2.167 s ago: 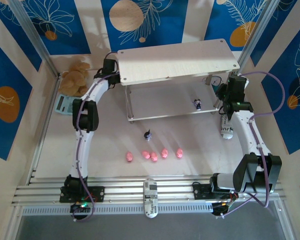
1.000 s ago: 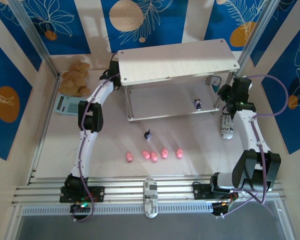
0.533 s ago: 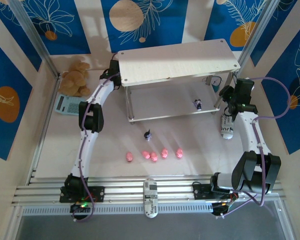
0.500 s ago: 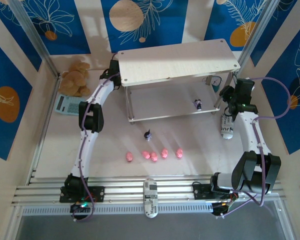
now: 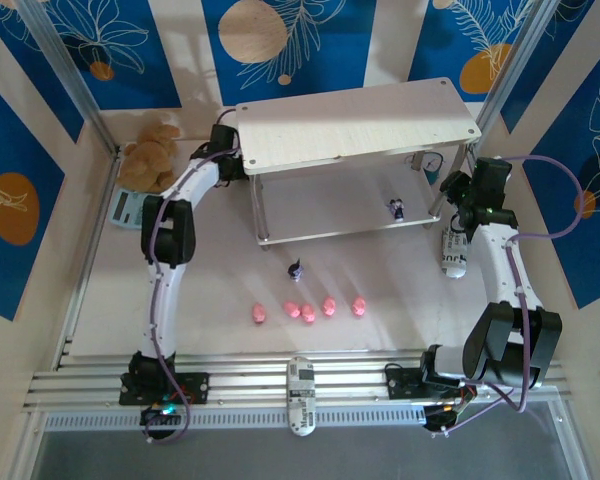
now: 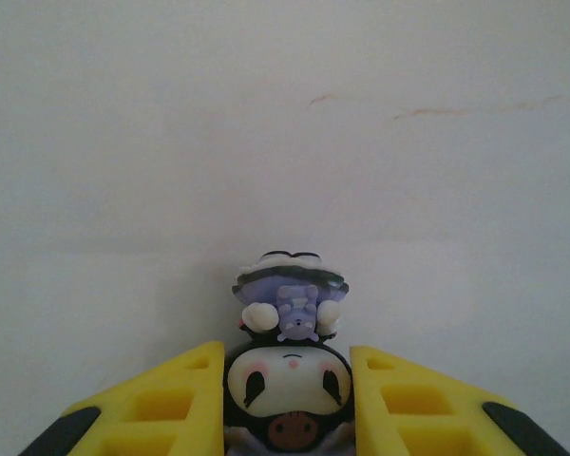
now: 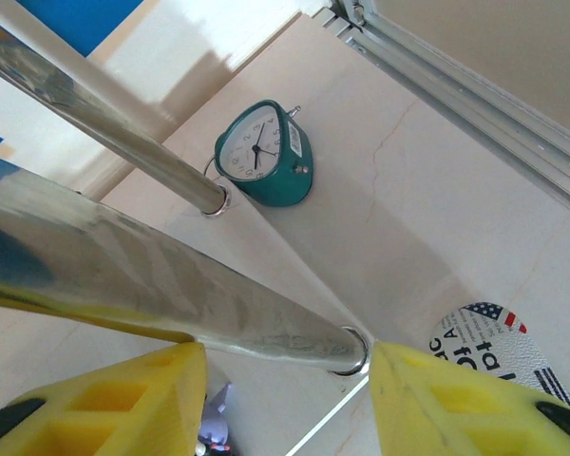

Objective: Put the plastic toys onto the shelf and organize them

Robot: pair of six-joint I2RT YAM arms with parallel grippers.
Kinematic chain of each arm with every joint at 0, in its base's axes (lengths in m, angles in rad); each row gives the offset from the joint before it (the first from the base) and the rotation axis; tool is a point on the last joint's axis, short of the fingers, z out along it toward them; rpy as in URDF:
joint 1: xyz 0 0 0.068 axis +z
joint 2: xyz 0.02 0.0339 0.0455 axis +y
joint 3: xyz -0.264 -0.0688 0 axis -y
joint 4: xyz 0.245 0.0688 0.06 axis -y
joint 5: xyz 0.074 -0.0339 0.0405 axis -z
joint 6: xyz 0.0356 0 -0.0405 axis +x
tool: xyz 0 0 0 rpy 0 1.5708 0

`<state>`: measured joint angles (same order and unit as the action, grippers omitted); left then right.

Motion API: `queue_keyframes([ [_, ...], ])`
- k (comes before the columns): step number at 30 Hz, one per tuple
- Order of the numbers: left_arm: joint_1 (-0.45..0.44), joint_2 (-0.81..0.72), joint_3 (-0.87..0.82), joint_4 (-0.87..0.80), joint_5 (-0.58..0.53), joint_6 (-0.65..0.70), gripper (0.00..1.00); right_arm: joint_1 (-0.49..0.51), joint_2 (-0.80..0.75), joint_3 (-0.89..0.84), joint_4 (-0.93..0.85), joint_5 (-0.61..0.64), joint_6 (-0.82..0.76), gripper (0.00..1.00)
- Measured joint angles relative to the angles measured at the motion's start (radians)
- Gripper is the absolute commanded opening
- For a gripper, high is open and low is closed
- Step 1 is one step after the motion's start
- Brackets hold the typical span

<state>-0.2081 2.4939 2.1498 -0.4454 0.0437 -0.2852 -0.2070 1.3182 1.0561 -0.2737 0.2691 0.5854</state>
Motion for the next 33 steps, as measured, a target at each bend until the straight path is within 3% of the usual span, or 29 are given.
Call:
queue_keyframes([
  [9, 0.021, -0.2, -0.209, 0.037, -0.004, 0.026, 0.15, 0.002, -0.002, -0.006, 0.003, -0.032, -0.018, 0.5],
  [22, 0.034, -0.659, -0.684, 0.126, 0.002, 0.046, 0.16, -0.008, 0.009, -0.011, 0.034, -0.045, -0.077, 0.46],
  [33, 0.053, -0.837, -0.919, 0.124, 0.008, 0.013, 0.16, -0.007, 0.08, -0.031, 0.152, -0.113, -0.126, 0.26],
])
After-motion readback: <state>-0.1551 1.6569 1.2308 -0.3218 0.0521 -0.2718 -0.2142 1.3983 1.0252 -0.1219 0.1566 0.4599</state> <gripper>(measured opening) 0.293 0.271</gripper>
